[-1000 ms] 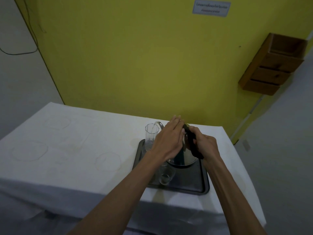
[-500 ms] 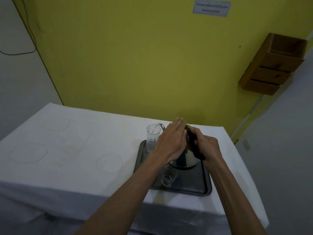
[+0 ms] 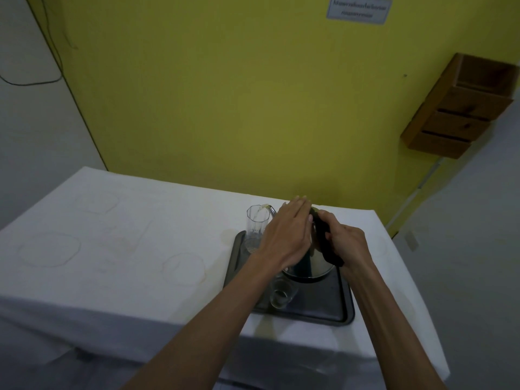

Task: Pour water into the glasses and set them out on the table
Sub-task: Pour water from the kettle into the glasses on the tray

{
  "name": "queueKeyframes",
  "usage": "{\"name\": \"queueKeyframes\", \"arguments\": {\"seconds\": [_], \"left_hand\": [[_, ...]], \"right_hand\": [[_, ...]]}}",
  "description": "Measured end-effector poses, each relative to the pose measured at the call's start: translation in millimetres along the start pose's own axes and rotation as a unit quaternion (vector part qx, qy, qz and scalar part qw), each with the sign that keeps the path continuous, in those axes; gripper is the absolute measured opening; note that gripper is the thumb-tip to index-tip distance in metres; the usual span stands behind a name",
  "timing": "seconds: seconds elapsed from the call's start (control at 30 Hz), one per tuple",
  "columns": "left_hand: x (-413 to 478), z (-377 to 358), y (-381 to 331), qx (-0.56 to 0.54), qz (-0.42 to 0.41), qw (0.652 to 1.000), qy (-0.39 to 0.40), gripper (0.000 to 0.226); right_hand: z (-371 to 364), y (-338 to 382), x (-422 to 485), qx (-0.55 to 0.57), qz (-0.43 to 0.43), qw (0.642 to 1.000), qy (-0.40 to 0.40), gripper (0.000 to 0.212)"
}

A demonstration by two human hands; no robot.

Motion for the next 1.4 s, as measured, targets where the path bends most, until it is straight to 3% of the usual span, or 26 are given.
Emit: {"name": "queueKeyframes", "arguments": {"seconds": [0.17,0.43,0.57,0.7,1.0,1.13,1.4], "left_hand": [[0.6,-0.6,1.9,0.002,-0.004,1.000,-0.008,0.047],[0.3,-4.8,1.3,-0.012,0.004,1.000,-0.019,0.047],[-0.1,-5.8,2.9,-0.011,0.007,1.000,-0.023,0.047],[0.3,-8.6,3.6,-0.012,0.012,0.999,-0.028,0.047],[0.4,-12.6,5.9,-0.011,0.017,0.999,-0.025,0.048],[0.8,-13.6,4.4,-0.017,0.020,0.999,-0.034,0.048],[1.6,-14.3,5.3,-0.012,0.022,0.999,-0.035,0.048]], "right_hand": [[-1.7,-0.3,-1.1,0.011,-0.014,1.000,0.008,0.049],[-2.6,1.2,0.1,0.006,-0.018,1.000,0.009,0.071],[-3.1,0.7,2.8,0.001,-0.017,1.000,0.009,0.052],[-3.5,-0.3,5.8,0.006,-0.019,1.000,0.005,0.071],[-3.6,-1.2,8.0,-0.005,-0.023,1.000,0.007,0.073],[-3.7,-0.7,8.9,-0.007,-0.026,1.000,0.008,0.087],[-3.2,-0.2,9.5,0.005,-0.022,1.000,0.012,0.072]]}}
Point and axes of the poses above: each hand's wrist, its own x-axis towards the middle knuckle, its own z-axis out of the back of the hand, y = z × x, the point moved 1 cm from there along x, towards the middle knuckle, and after that the axes turned 9 degrees about -z, right-handed, at the moved point
